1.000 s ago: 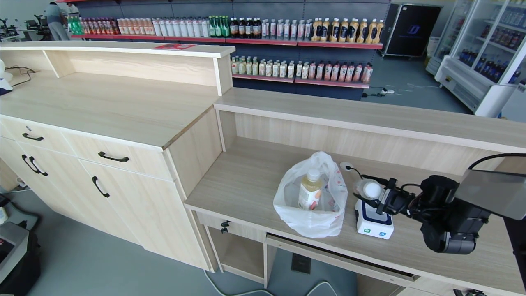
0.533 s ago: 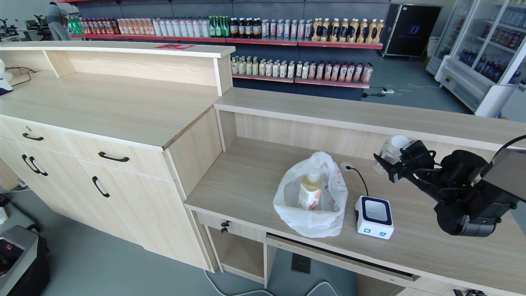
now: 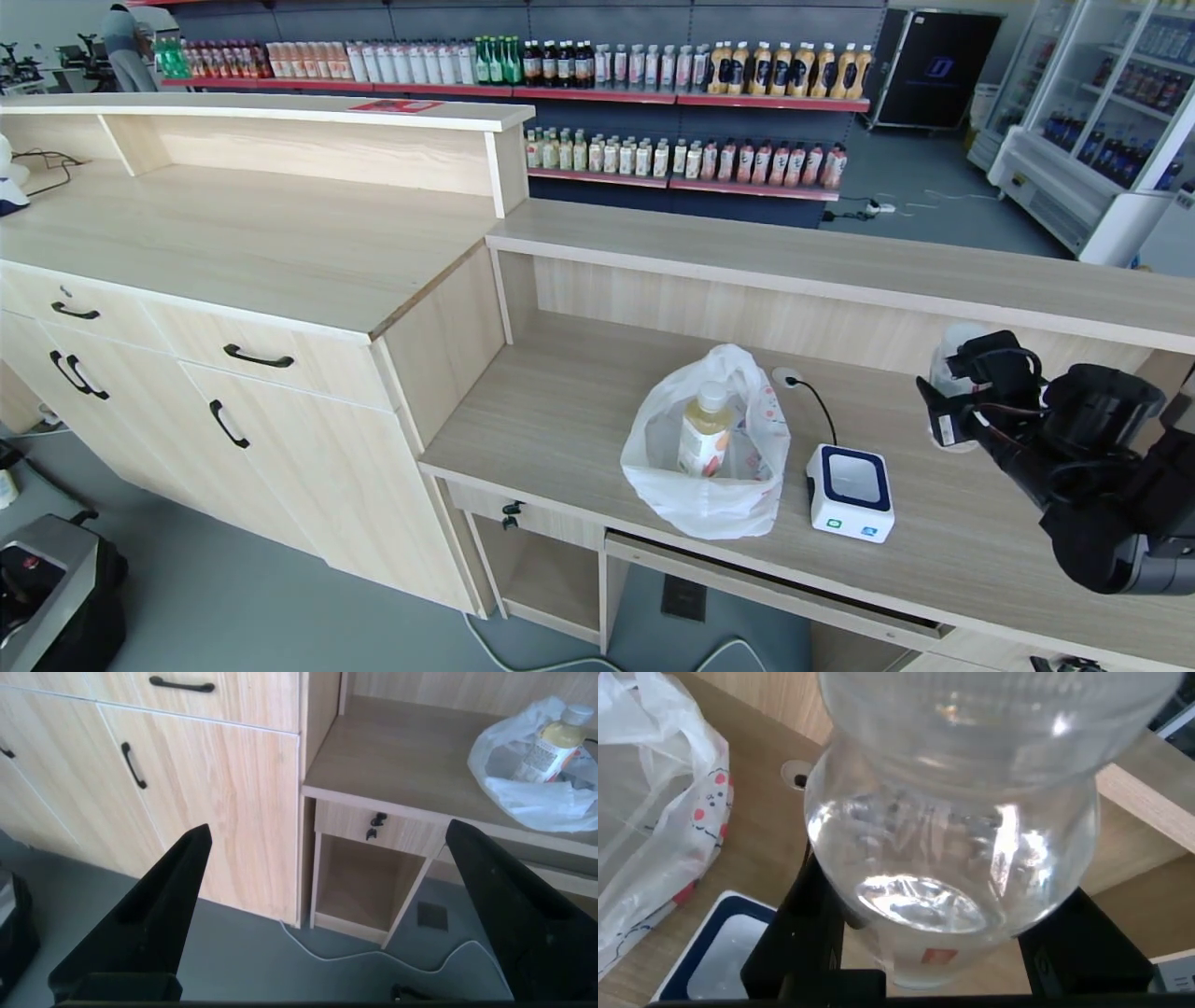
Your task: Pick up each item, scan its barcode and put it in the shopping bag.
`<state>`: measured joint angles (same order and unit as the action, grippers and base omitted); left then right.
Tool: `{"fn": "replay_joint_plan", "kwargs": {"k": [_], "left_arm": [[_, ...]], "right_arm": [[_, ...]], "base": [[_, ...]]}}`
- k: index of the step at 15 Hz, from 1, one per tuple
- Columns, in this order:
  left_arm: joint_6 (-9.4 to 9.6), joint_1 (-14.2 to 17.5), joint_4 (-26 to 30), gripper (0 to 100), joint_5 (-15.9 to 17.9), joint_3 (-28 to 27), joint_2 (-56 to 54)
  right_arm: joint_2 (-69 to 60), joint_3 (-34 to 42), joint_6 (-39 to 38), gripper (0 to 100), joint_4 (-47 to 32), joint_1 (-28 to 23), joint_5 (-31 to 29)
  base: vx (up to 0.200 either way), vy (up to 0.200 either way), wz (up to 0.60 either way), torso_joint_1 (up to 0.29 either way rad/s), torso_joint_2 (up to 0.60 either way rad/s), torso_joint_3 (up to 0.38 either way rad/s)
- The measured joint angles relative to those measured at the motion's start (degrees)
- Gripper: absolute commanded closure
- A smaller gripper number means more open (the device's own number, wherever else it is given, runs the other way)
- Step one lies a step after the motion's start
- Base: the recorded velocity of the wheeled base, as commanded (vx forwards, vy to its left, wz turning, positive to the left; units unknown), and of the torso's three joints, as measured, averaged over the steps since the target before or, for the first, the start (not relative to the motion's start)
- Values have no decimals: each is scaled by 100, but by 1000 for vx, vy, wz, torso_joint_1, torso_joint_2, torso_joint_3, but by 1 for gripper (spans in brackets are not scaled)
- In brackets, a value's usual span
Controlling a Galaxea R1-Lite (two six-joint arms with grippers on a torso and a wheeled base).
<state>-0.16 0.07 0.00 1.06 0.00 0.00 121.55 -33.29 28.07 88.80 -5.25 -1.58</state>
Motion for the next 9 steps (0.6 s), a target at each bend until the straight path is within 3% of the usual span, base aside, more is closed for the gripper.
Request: {"fn": "replay_joint_plan", "kwargs": {"k": [4,9], "left_arm": [[0,-2,0,0,0,0,0],[0,-2,0,0,0,0,0]], "right_arm": [[-160,61,0,100,13,33,-35],[-143,11,-323,100,122,190,-18]], "base": [[0,0,0,0,0,0],[0,0,600,-1,2,2]]}}
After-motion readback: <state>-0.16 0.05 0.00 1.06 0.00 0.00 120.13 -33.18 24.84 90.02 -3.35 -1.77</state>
